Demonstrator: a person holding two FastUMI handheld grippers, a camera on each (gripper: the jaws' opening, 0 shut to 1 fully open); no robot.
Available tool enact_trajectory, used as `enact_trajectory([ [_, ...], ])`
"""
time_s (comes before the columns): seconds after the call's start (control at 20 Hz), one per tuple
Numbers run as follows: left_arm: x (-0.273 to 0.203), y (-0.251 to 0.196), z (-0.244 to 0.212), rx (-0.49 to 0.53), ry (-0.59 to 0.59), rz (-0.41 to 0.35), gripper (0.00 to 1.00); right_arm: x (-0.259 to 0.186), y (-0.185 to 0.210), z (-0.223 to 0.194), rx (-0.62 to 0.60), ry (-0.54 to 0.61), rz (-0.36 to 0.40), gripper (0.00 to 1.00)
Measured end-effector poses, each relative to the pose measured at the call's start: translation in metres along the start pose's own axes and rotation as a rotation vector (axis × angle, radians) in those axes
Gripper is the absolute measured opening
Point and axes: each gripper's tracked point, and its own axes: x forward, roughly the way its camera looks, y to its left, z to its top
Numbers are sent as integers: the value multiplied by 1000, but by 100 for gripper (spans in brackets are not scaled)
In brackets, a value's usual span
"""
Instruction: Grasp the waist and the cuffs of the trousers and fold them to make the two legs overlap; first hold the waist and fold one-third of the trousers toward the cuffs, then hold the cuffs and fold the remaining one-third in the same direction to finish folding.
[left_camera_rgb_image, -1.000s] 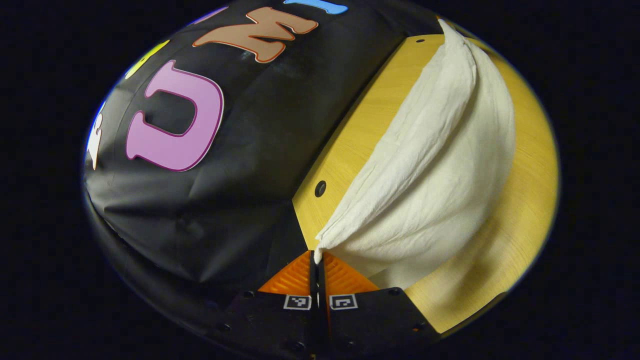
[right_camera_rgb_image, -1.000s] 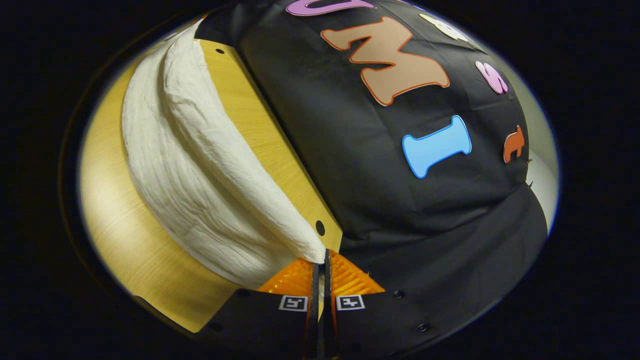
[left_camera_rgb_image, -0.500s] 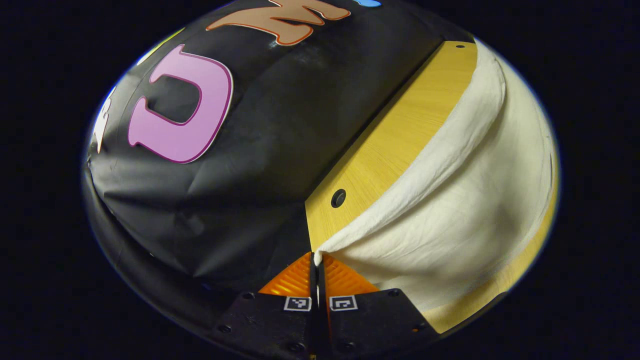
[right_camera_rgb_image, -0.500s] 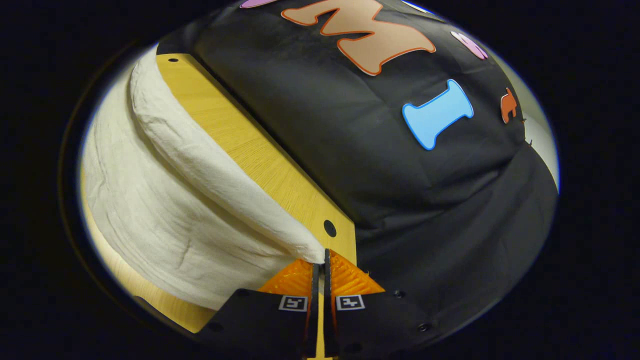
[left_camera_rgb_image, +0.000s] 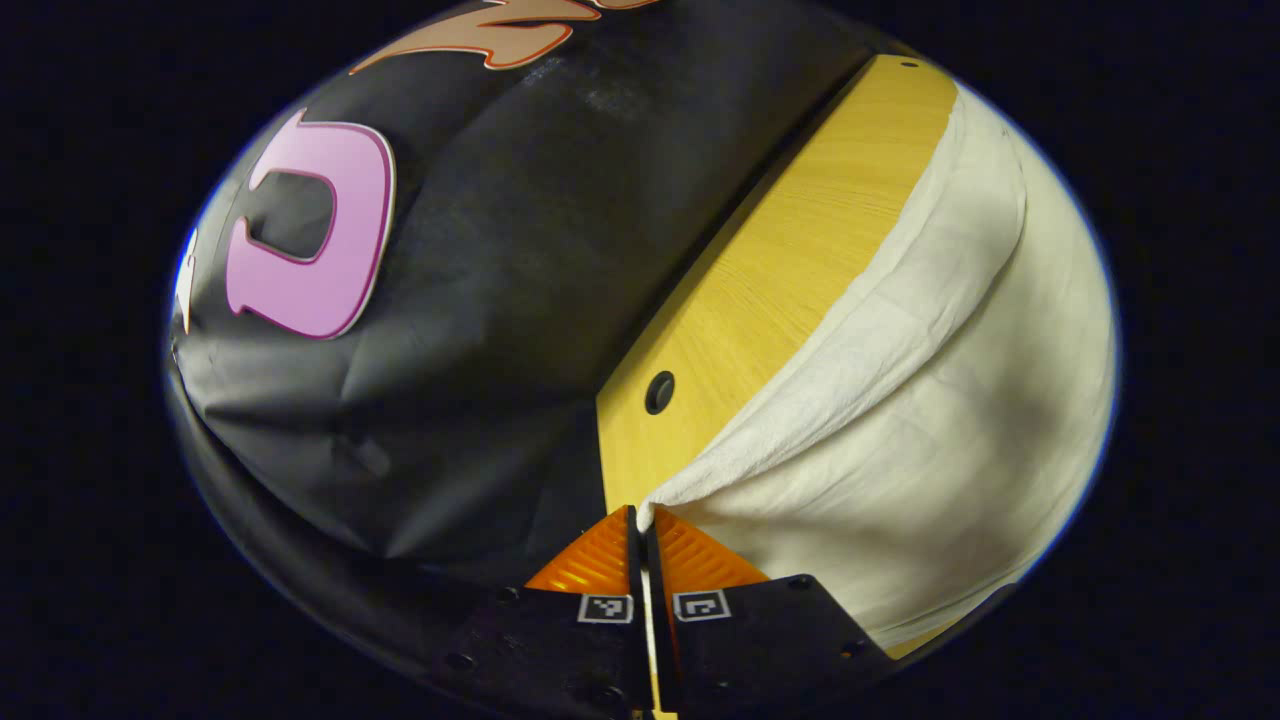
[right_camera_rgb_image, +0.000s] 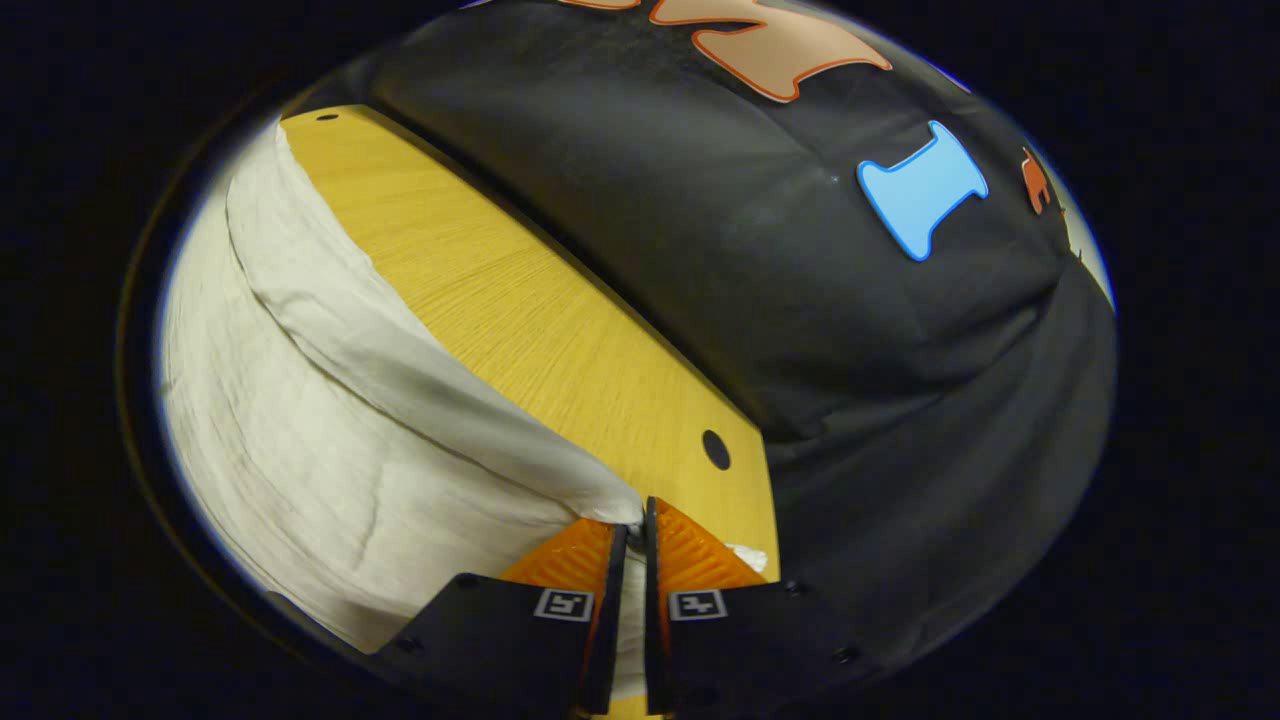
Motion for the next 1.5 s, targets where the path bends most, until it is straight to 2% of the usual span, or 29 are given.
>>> enact_trajectory([
  [0.1, -11, -2, 0, -73, -10, -5, 47, -4, -6, 5, 68, -11, 0, 57],
  [0.2, -30, 7, 1, -144, -32, 28, 93, -16, -13, 12, 176, -30, 6, 100],
  [0.25, -39, 11, 3, -192, -52, 39, 96, -23, -18, 13, 225, -36, 3, 98],
  [0.3, -47, 13, 6, -244, -75, 37, 95, -32, -20, 15, 270, -41, 6, 100],
  [0.5, -87, 10, 19, -437, -167, 12, 96, -70, -24, 12, 412, -54, 29, 98],
  [0.65, -122, 3, 27, -577, -227, -38, 96, -89, -22, 6, 506, -43, 58, 100],
  [0.8, -146, 4, 34, -714, -274, -87, 96, -101, -23, -10, 593, -11, 59, 98],
  [0.95, -161, 8, 28, -753, -278, -77, 96, -102, -23, -29, 708, 55, 57, 98],
  [1.2, -174, 5, 18, -756, -262, -72, 96, -89, -19, -69, 972, 198, 27, 98],
  [1.45, -183, 3, 23, -710, -265, -67, 96, -79, -19, -109, 1117, 330, -39, 97],
  [1.5, -183, 2, 25, -703, -268, -68, 96, -78, -16, -114, 1135, 350, -43, 92],
])
